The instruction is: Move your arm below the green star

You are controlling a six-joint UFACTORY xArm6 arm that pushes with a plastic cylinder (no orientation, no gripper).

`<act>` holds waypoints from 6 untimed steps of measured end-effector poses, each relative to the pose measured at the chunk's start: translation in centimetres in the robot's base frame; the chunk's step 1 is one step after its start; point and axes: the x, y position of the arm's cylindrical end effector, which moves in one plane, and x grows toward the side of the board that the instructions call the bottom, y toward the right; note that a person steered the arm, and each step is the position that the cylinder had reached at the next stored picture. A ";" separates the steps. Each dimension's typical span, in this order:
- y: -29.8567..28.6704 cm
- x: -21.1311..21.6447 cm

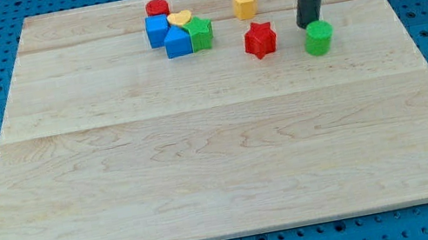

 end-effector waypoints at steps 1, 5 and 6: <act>2.4 1.2; -14.5 1.1; -10.1 -1.9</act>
